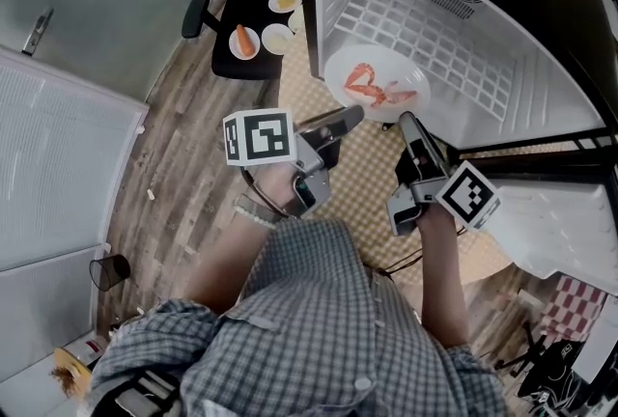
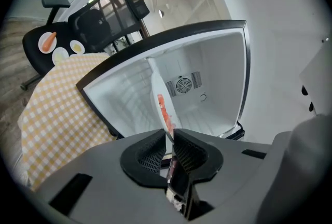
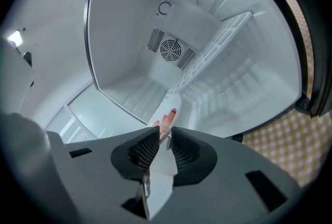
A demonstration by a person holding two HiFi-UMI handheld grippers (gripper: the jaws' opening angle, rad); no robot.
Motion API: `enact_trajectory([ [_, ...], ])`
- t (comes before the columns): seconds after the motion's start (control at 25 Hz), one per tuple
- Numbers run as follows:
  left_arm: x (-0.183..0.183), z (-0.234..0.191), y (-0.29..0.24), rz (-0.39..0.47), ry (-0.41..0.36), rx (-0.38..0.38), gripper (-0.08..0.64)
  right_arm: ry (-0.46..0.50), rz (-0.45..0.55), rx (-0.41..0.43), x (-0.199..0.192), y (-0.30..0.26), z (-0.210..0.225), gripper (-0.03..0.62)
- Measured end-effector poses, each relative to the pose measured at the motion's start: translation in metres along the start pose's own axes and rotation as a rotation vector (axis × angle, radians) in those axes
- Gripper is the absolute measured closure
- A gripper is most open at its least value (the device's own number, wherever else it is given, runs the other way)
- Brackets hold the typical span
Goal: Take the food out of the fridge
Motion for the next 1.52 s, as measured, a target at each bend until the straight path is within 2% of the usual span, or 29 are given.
enact_trajectory([
  [0.08,-0.004,-0.004,0.005,-0.002,0.002,0.014,0.509,0.002,-0.021,0.001,-0.006,-0.002,0.001,0.526],
  [0.28,-0.012,-0.018,0.013,-0.012,0.014,0.052,0.509,0.013,-0.076,-0.058,-0.02,-0.003,0.013,0.526],
  [0.84,-0.041,-0.073,0.029,-0.065,0.091,0.164,0.511,-0.033,-0.229,-0.15,-0.067,-0.016,0.052,0.526],
  [1.12,-0.055,-0.102,0.033,-0.093,0.13,0.235,0.508,-0.022,-0.316,-0.197,-0.086,-0.024,0.073,0.526],
  [1.52,-0.07,-0.137,0.035,-0.14,0.168,0.299,0.503,-0.046,-0.385,-0.269,-0.111,-0.032,0.1,0.526],
])
Point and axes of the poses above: the fingertips, and each gripper's own axes: y backward along the fingers, z to its right, x out of its top, the point moved 9 cm from there along y, backward along the fingers
